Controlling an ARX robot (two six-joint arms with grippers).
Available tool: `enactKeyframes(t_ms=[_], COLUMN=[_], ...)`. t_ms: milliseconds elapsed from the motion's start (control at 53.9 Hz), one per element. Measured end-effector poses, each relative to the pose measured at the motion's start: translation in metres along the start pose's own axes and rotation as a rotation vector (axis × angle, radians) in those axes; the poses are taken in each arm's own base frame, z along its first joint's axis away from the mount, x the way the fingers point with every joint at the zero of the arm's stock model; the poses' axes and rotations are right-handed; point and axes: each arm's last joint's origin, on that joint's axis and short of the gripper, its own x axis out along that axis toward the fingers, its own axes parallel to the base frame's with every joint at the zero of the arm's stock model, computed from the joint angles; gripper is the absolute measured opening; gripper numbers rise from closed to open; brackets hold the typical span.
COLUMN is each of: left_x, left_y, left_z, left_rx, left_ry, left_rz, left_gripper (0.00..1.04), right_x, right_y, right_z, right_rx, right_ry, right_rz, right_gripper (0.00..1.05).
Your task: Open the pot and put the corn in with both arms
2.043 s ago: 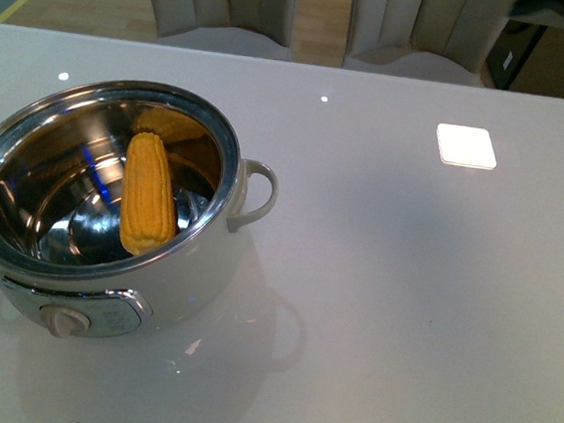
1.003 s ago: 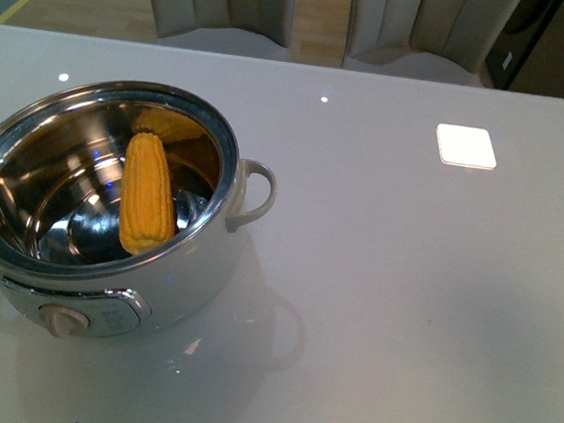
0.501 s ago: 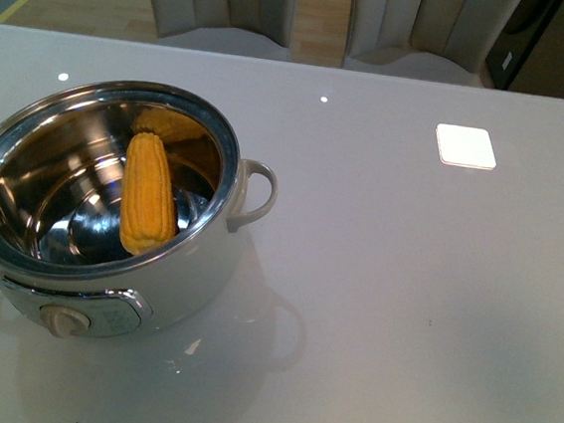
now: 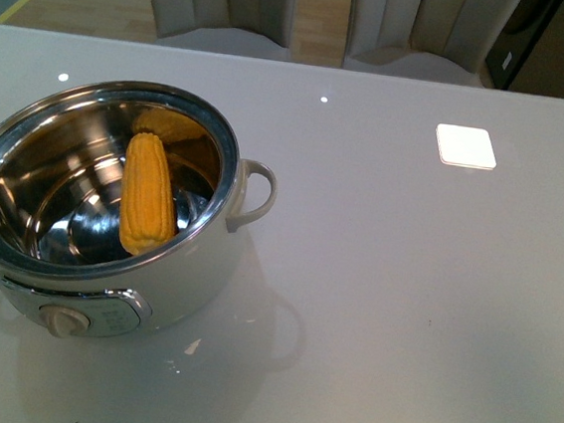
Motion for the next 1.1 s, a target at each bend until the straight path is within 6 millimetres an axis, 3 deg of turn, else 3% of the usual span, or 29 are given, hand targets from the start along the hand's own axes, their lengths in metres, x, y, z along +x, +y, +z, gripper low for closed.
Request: enactKeyframes(t_ms=[891, 1096], left_x=[0.0, 0.0], left_y=[0.0, 0.0], left_z=[0.0, 0.0], left_rx=[0.0, 0.0], left_ry=[0.0, 0.0], left_rz=[0.0, 0.0], left_gripper=[0.98, 0.98], right_x=[-0.019, -0.019], right_y=[0.0, 0.0], right_z=[-0.003, -0.003], right_rx=[-0.001, -0.002], right_ry=[0.007, 0.007], right_rz=[0.001, 0.001], right_gripper=[0.02, 0.34])
